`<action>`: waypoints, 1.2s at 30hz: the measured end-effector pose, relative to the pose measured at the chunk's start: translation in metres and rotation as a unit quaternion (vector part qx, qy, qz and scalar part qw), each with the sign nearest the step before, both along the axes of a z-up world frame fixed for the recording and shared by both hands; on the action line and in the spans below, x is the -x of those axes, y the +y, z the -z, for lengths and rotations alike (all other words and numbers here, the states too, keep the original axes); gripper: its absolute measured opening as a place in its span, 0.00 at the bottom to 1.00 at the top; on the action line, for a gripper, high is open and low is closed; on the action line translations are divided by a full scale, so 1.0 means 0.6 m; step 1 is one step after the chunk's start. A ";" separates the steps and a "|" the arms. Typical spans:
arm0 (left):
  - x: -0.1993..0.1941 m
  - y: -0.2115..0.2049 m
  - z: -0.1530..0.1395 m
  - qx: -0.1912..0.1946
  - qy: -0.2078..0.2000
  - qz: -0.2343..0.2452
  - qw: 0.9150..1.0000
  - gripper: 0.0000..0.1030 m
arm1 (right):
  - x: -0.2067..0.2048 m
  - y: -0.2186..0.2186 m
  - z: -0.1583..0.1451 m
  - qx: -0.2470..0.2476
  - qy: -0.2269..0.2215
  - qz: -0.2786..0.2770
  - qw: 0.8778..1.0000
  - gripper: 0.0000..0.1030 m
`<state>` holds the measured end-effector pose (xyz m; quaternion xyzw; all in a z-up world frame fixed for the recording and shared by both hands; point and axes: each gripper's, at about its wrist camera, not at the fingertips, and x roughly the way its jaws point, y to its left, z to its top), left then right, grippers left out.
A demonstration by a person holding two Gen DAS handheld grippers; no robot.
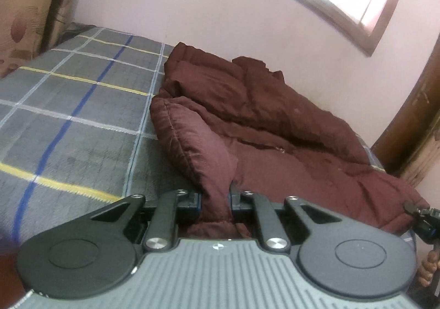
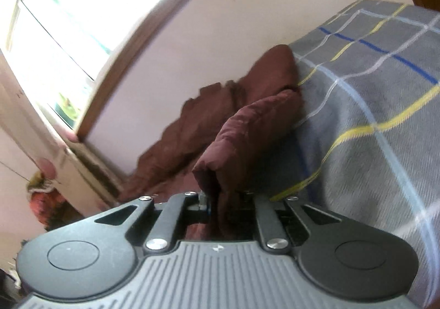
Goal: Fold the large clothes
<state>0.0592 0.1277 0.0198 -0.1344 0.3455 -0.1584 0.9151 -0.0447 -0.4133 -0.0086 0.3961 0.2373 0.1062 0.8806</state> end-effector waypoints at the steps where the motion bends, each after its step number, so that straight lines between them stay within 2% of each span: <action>1: 0.010 0.005 -0.005 -0.001 0.000 -0.001 1.000 0.15 | 0.015 0.005 -0.003 -0.011 -0.003 0.001 1.000 0.09; 8: 0.084 0.045 -0.068 0.041 -0.027 -0.027 0.998 0.15 | 0.107 0.030 -0.041 -0.093 -0.041 0.008 0.995 0.09; 12: 0.087 0.045 -0.107 0.057 -0.054 -0.042 0.996 0.15 | 0.097 0.027 -0.094 -0.099 -0.084 0.002 0.992 0.09; 18: 0.018 0.031 -0.161 0.071 -0.100 -0.060 0.991 0.15 | 0.003 -0.006 -0.154 -0.065 -0.119 0.006 0.991 0.09; 23: -0.089 0.009 -0.171 0.075 -0.103 -0.089 0.988 0.15 | -0.110 -0.043 -0.160 -0.056 -0.116 0.037 0.991 0.07; 25: -0.136 0.004 -0.161 0.076 -0.090 -0.106 0.987 0.15 | -0.157 -0.064 -0.155 -0.069 -0.107 0.054 0.990 0.07; 29: -0.229 -0.012 -0.128 0.072 -0.061 -0.137 0.986 0.15 | -0.242 -0.083 -0.131 -0.064 -0.077 0.085 0.991 0.07; 34: -0.305 -0.045 -0.078 0.018 -0.065 -0.138 0.988 0.20 | -0.339 -0.089 -0.074 -0.024 -0.016 0.117 0.993 0.07; 36: -0.330 -0.054 -0.055 0.004 -0.061 -0.137 0.989 0.24 | -0.373 -0.088 -0.047 0.012 0.005 0.142 0.990 0.06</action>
